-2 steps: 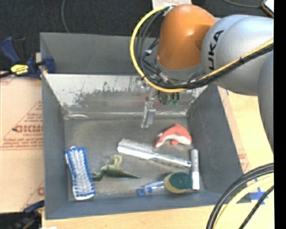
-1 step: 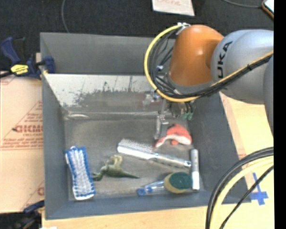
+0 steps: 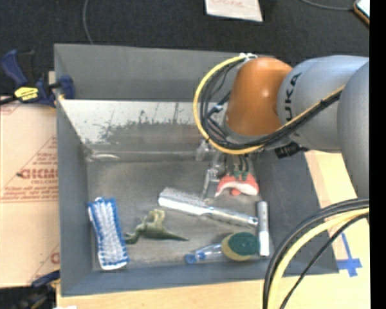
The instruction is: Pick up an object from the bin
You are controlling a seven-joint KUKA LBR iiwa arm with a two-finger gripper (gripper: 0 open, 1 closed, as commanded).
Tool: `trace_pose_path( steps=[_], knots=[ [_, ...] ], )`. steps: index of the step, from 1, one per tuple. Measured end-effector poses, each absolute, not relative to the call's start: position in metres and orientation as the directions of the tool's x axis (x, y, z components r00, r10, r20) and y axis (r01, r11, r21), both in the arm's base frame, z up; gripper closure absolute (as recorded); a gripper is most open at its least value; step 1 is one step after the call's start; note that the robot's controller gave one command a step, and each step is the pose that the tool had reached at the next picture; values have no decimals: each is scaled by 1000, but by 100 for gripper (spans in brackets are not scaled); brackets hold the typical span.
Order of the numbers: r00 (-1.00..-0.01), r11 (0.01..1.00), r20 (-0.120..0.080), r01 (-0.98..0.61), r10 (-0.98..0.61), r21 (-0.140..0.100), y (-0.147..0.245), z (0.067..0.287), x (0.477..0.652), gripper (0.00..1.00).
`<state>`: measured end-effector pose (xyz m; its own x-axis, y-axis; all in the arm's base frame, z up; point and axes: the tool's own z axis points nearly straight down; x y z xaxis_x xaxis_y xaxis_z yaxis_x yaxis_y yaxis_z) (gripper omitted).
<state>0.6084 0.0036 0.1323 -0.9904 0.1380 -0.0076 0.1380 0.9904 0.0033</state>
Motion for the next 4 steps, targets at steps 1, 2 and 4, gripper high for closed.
trace_pose_path(
  steps=[1,2,4],
  knots=[
    [-999,999,-14,-48,-48,1,8,85,584,0],
    [-999,1000,-18,-28,-28,1,12,83,570,0],
    [-999,999,-23,-43,-43,0,-42,71,604,100]
  ],
)
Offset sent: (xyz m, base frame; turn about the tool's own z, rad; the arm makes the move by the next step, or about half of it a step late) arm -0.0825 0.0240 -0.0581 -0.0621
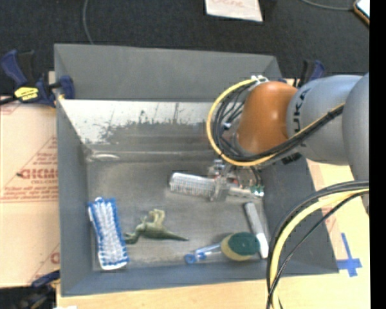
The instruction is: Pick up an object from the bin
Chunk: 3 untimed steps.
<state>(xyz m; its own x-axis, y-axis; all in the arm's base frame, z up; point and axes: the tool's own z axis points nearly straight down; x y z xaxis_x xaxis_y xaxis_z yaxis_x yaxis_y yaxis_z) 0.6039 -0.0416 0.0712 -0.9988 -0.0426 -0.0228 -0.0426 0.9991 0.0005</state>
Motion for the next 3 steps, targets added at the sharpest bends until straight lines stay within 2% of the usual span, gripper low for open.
trace_pose_path(
  steps=[1,2,3],
  knots=[
    [-969,970,-27,-244,-244,-7,-43,92,600,100],
    [-998,998,-29,-60,-60,-1,-40,116,602,100],
    [-977,978,-30,-210,-210,-5,-37,175,605,100]
  ],
)
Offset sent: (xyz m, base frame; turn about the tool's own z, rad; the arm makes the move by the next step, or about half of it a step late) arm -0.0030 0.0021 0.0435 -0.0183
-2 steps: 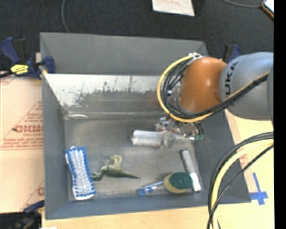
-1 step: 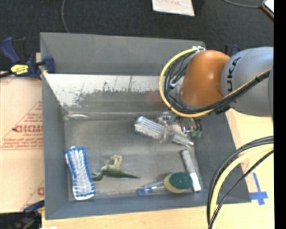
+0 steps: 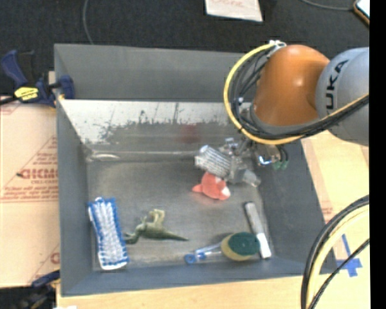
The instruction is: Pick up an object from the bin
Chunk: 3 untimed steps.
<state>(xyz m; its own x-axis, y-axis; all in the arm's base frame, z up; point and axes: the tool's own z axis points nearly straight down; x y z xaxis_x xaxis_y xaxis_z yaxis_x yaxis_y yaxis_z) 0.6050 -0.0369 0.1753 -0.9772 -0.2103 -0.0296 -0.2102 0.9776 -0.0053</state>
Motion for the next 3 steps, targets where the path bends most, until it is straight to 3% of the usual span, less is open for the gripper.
trace_pose_path(
  steps=[1,2,3],
  knots=[
    [-993,993,-33,-114,-114,-3,-48,239,595,100],
    [-981,982,-34,-189,-190,-6,-53,317,607,100],
    [-988,988,-25,-153,-153,-1,-32,204,593,100]
  ],
)
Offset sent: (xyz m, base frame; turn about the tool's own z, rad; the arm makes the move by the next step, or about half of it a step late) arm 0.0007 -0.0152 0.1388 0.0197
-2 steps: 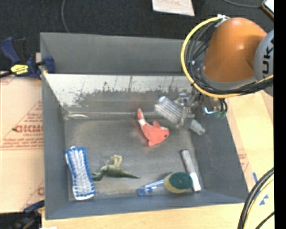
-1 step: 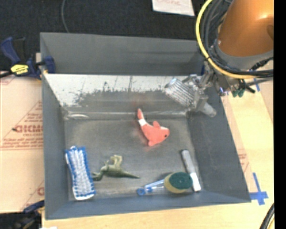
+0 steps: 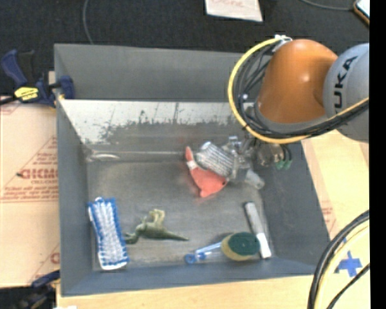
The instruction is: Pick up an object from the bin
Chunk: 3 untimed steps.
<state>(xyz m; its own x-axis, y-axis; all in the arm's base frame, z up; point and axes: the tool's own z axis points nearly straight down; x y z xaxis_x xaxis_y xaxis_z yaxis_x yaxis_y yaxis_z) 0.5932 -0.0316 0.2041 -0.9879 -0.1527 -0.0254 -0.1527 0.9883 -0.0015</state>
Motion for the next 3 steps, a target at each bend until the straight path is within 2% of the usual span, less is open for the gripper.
trace_pose_path(
  steps=[1,2,3],
  knots=[
    [-998,998,-37,-59,-59,-1,-35,238,598,100],
    [-987,987,-27,-161,-161,-1,-25,285,583,100],
    [-999,1000,-39,13,13,3,-15,197,615,100]
  ],
)
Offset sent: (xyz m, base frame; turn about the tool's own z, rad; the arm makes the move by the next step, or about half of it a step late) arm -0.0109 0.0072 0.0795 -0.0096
